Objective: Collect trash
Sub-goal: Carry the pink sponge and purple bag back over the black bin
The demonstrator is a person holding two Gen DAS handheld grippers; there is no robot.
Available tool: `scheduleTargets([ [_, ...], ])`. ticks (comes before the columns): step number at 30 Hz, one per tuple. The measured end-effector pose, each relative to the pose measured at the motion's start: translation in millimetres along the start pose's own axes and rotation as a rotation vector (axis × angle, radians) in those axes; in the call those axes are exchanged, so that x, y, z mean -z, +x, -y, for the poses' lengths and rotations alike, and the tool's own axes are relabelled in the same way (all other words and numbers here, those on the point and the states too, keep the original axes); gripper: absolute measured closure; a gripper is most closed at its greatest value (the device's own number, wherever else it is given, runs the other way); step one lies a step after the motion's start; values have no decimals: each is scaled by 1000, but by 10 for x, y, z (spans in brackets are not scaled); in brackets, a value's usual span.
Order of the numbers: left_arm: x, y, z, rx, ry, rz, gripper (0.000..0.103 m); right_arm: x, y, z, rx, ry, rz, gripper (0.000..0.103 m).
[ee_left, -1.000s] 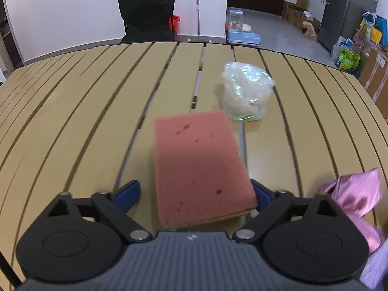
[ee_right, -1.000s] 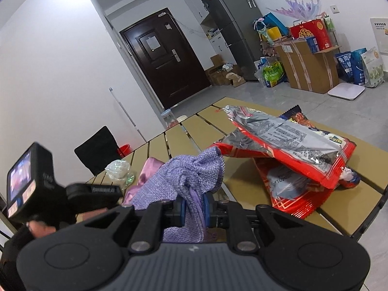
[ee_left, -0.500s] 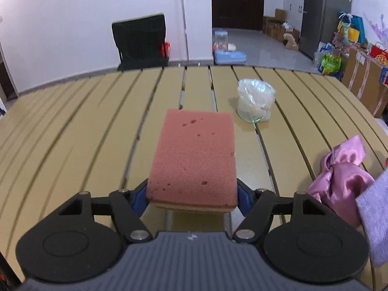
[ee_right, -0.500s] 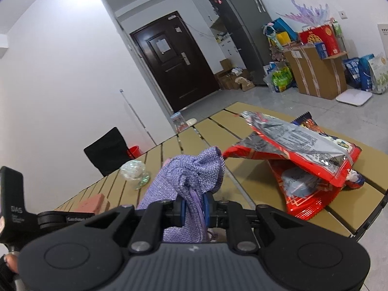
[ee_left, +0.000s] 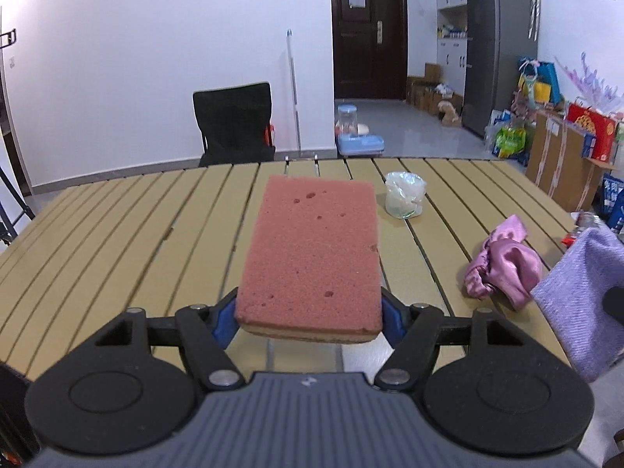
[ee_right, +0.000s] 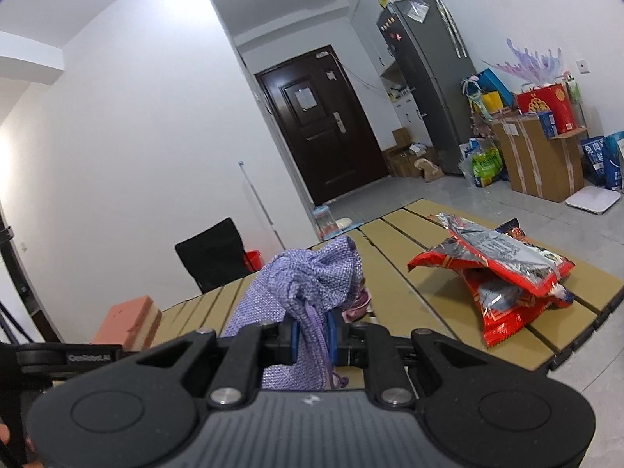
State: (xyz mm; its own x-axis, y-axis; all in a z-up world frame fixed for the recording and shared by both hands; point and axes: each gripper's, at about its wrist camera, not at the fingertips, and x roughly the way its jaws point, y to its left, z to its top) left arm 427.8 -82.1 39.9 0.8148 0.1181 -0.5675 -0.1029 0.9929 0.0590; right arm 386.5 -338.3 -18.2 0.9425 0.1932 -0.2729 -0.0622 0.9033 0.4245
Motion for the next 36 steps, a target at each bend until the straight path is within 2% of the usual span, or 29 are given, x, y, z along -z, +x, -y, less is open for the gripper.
scheduleTargets([
  [8,342,-576,-286,30,-25,40,33,258,-483,-212,-40,-38,2,89],
  [19,892,-1158,-606,62,-32,50,33,777,-927,-487,-71,-107,-95,89],
  [25,1210,-1320,-707,60,-39,35,33,1042,-1062,-600,-76,-145,-166,89],
  [36,1770,-1398,-953,28,-60,-48,33,1502,-1206,-744,-88,-208,-295,89],
])
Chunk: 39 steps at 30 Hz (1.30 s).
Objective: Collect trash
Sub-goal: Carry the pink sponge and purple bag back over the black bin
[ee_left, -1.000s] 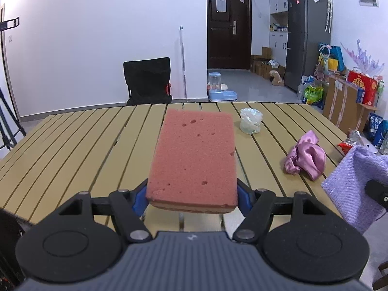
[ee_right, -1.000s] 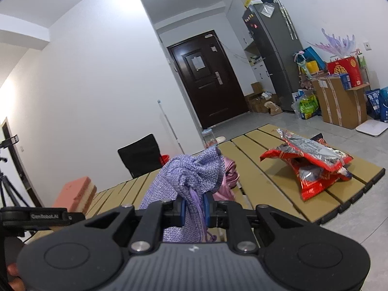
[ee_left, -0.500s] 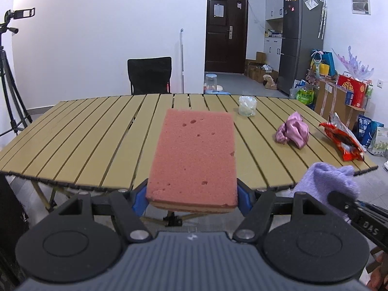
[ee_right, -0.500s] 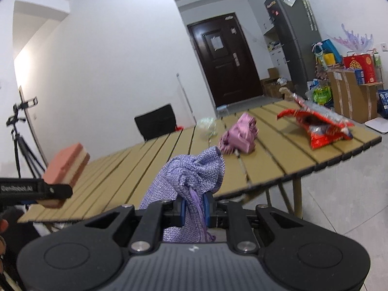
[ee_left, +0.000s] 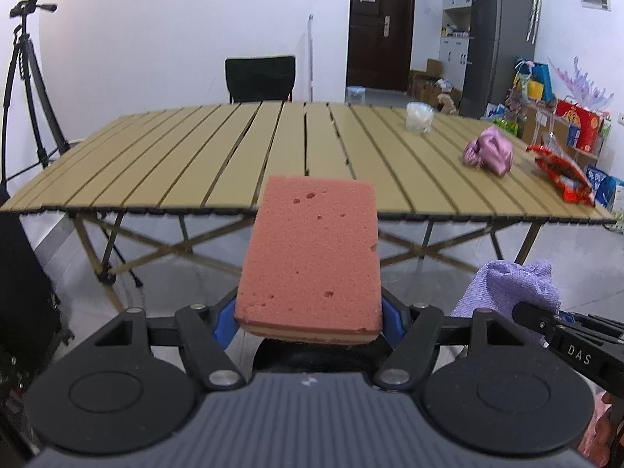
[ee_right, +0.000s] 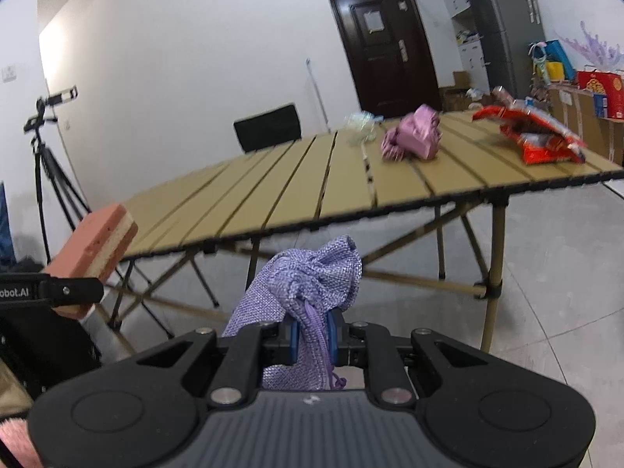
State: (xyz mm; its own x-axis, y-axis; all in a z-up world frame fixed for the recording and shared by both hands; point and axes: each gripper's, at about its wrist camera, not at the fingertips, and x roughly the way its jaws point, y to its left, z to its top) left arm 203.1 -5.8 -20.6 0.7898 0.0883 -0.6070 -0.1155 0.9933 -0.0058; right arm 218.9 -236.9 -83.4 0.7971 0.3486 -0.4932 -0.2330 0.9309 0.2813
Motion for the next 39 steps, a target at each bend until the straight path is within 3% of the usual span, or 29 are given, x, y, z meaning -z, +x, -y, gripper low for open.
scheduleTargets([
  [12,449,130,-243,-39,-25,-82,33,387,145,-262,13,-116,-149,89],
  [26,812,574,-460,-59,-60,-187,33,803,483,-287,96,-203,-329,89],
  [32,814,728,-491,-39,-74,-206,33,877,612,-286,137,-222,-380,89],
  [39,822,923,-660,-65,-102,-238,33,891,807,-310,166,-229,-423,89],
])
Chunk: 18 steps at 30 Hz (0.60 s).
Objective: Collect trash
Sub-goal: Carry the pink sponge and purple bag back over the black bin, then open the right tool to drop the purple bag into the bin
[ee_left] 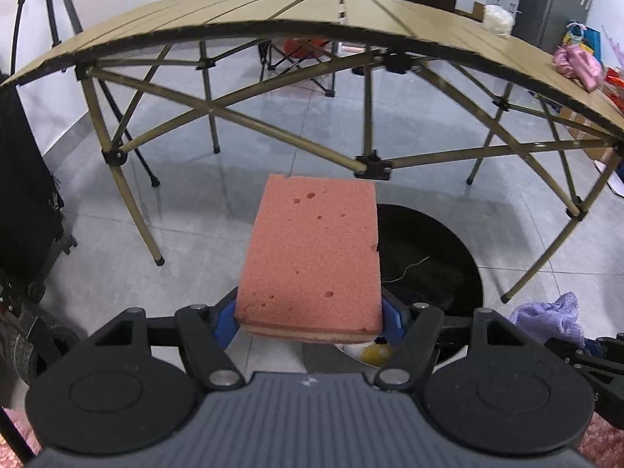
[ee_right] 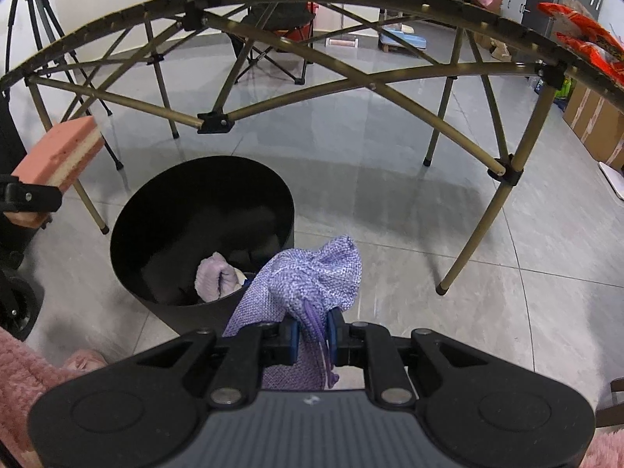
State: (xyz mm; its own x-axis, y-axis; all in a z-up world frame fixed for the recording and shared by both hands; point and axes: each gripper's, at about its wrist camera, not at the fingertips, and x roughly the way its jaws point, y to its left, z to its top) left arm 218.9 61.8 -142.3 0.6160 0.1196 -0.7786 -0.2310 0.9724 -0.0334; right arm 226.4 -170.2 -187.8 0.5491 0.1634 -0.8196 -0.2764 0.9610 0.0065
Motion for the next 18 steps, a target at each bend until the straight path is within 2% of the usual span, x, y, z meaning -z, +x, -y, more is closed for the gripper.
scheduleTargets([
  [18,-114,321,-452,-81,-80,-43,33,-547,500,-570,-54,-106,-32,89],
])
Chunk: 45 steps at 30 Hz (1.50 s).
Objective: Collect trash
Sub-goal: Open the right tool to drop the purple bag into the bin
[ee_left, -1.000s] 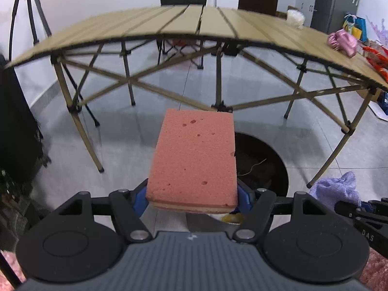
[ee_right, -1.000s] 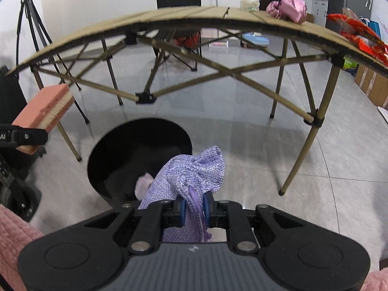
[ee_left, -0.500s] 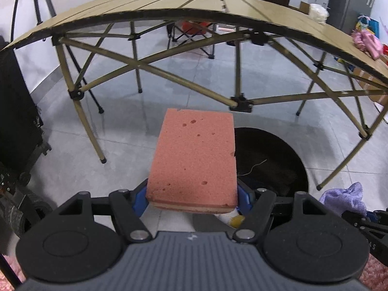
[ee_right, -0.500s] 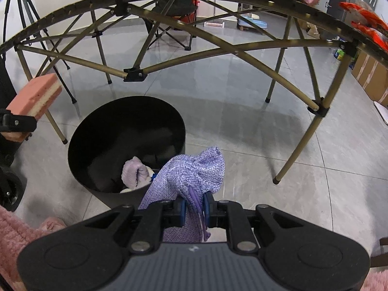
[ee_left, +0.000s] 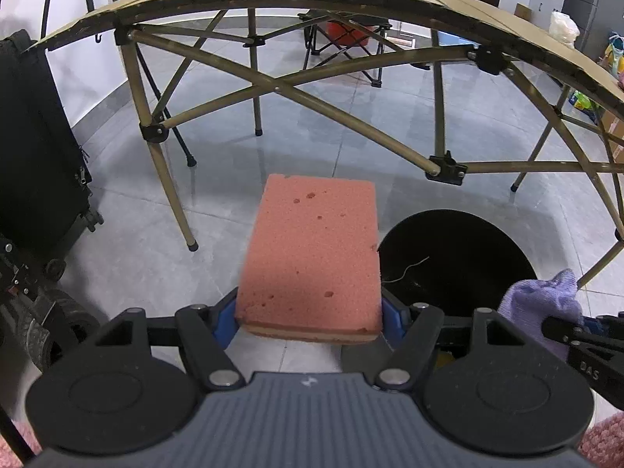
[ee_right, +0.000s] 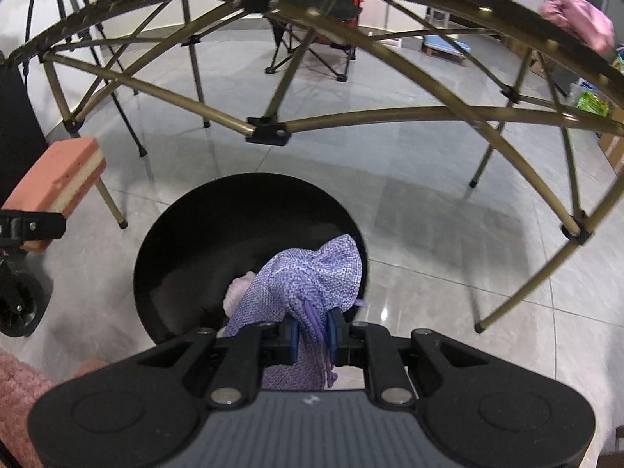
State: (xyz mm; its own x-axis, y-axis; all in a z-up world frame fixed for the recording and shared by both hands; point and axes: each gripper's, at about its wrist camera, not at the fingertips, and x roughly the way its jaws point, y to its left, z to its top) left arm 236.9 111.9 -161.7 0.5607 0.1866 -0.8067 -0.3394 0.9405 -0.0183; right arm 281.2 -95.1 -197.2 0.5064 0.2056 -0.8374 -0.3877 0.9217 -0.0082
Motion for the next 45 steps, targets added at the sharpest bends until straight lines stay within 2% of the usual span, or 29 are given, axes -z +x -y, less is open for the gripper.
scheduleTargets([
  [14,-15,86,-36,-21,-6,-18,33,-236,330,-212,-42,-31,-31,88],
  [17,-12,96,-39,-26,-9,-21,33,-262,381,-212,-53,-24,-31,80],
  [18,-11,100,-38,-25,-9,-22,33,-271,397,-212,-56,-19,-29,67],
  [19,-10,103,-36,-25,-7,-23,33,-283,414,-207,-57,-12,-30,43],
  [20,-8,102,-32,-25,-5,-23,33,-290,425,-198,-57,-1,-30,31],
  [21,-6,101,-31,-25,-5,-23,33,-296,431,-190,-53,8,-27,11],
  [22,-7,102,-29,-25,-6,-22,33,-300,442,-184,-45,13,-31,2],
  [34,-6,112,112,-18,22,-24,33,-242,429,15,-26,76,-32,0],
  [45,1,167,523,1,86,-36,33,-150,218,298,-6,109,14,0],
])
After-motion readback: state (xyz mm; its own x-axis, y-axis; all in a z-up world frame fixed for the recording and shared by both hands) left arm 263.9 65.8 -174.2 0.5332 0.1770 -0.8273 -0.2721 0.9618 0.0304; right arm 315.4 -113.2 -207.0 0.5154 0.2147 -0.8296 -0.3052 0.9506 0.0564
